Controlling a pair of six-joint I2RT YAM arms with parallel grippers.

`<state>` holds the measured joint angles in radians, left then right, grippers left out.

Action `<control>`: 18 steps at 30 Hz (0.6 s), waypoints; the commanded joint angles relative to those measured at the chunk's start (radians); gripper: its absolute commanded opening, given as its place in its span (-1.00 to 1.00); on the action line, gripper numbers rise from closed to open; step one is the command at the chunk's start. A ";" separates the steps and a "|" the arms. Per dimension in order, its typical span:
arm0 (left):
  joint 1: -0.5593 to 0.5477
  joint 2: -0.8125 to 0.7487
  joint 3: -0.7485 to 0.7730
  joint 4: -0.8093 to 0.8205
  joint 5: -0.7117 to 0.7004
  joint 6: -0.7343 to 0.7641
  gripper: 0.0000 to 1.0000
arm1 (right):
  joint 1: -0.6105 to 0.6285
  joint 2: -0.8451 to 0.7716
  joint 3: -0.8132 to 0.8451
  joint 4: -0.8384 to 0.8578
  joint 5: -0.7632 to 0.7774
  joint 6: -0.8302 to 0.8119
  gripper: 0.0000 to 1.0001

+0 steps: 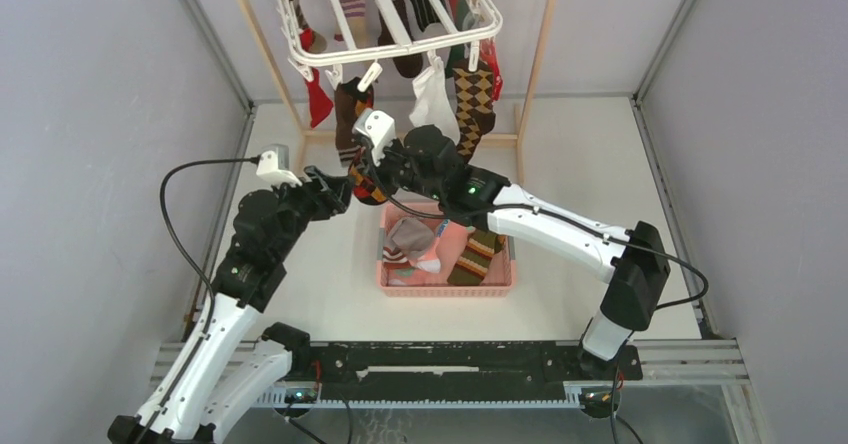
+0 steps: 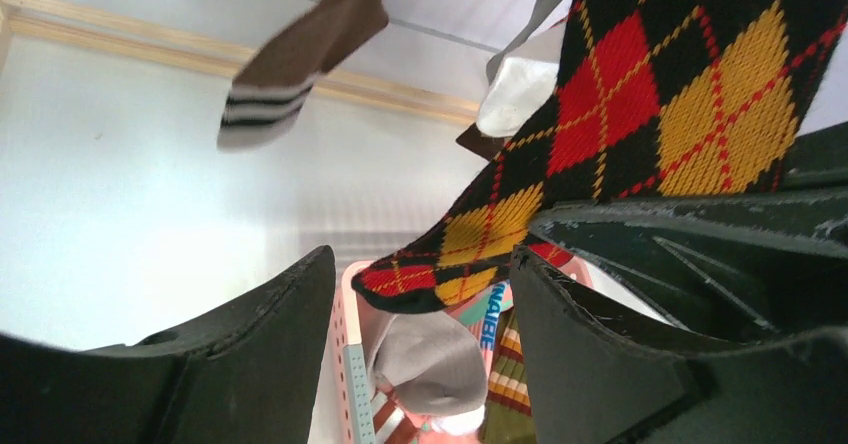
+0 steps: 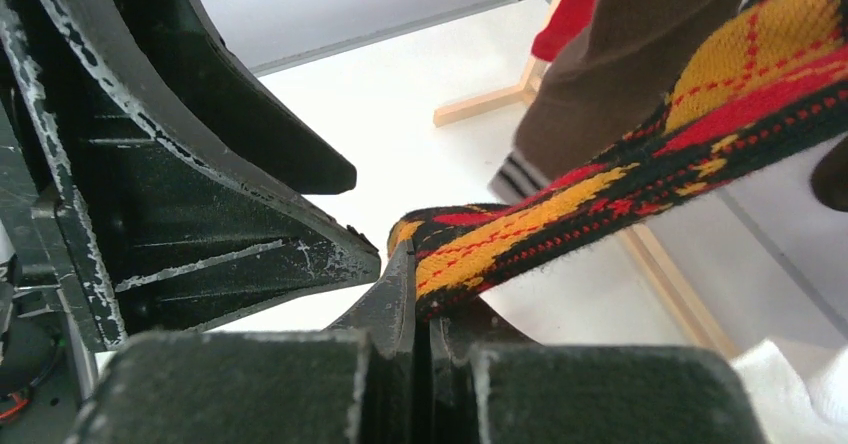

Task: Remove the socks clipped to the hanger
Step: Remove the sock from the hanger.

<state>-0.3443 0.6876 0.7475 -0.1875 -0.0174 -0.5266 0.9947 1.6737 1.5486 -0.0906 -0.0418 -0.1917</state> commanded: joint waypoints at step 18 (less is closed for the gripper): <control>-0.006 0.007 -0.140 0.303 0.162 -0.031 0.41 | -0.214 -0.091 -0.078 0.155 -0.470 0.379 -1.00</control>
<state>-0.3447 0.6788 0.6308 -0.0044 0.0933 -0.5507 0.7975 1.6421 1.4715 -0.0463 -0.3786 0.0868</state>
